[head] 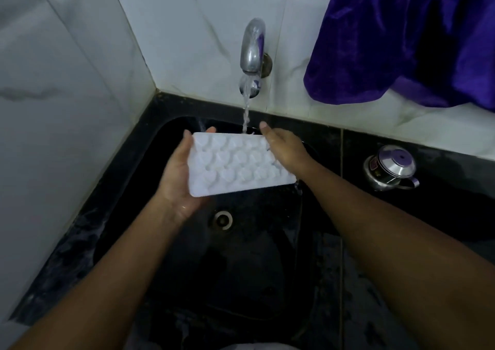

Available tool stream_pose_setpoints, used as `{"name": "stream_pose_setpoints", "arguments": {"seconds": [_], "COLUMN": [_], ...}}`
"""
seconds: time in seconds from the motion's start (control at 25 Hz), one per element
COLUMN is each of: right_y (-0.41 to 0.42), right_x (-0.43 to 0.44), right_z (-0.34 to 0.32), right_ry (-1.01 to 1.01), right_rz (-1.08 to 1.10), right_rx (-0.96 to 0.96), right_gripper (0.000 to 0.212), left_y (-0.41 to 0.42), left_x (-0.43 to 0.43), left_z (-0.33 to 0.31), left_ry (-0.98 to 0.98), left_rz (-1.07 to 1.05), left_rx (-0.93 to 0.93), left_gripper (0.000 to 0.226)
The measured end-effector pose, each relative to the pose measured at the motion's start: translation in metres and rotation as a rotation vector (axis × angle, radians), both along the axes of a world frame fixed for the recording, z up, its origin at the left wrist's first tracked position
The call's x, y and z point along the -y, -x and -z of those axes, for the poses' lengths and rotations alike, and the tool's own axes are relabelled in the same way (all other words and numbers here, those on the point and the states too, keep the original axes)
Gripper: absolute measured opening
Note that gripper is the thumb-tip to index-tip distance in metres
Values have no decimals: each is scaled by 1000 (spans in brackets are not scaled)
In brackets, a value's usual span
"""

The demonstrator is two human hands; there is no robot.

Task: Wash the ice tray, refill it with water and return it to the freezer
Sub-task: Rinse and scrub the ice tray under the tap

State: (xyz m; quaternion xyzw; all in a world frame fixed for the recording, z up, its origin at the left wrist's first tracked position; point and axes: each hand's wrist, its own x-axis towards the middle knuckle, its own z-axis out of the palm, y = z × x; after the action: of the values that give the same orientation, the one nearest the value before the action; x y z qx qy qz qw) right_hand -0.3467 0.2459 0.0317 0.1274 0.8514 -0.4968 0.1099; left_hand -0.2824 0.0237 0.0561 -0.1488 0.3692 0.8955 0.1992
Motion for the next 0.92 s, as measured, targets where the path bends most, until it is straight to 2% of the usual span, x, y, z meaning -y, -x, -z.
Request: {"name": "stream_pose_setpoints", "arguments": {"seconds": [0.12, 0.2, 0.32, 0.4, 0.52, 0.72, 0.92], "right_y": [-10, -16, -20, -23, -32, -33, -35], "right_x": [-23, -28, -40, -53, -64, -39, 9], "right_z": [-6, -8, -11, -8, 4, 9, 0], "right_ry": [210, 324, 630, 776, 744, 689, 663], "right_rz": [-17, 150, 399, 448, 541, 505, 329], "right_rx": [-15, -27, 91, 124, 174, 193, 112], "right_gripper": [42, 31, 44, 31, 11, 25, 20], "left_y": [23, 34, 42, 45, 44, 39, 27], "left_x": [35, 34, 15, 4, -9, 4, 55], "left_z": [8, 16, 27, 32, 33, 40, 63], "left_ry": [26, 161, 313, 265, 220, 267, 368], "left_rz": [28, 38, 41, -35, -81, -124, -209], "left_rx": [47, 64, 113, 133, 99, 62, 118], "left_gripper": [56, 54, 42, 36, 30, 28, 24]}}
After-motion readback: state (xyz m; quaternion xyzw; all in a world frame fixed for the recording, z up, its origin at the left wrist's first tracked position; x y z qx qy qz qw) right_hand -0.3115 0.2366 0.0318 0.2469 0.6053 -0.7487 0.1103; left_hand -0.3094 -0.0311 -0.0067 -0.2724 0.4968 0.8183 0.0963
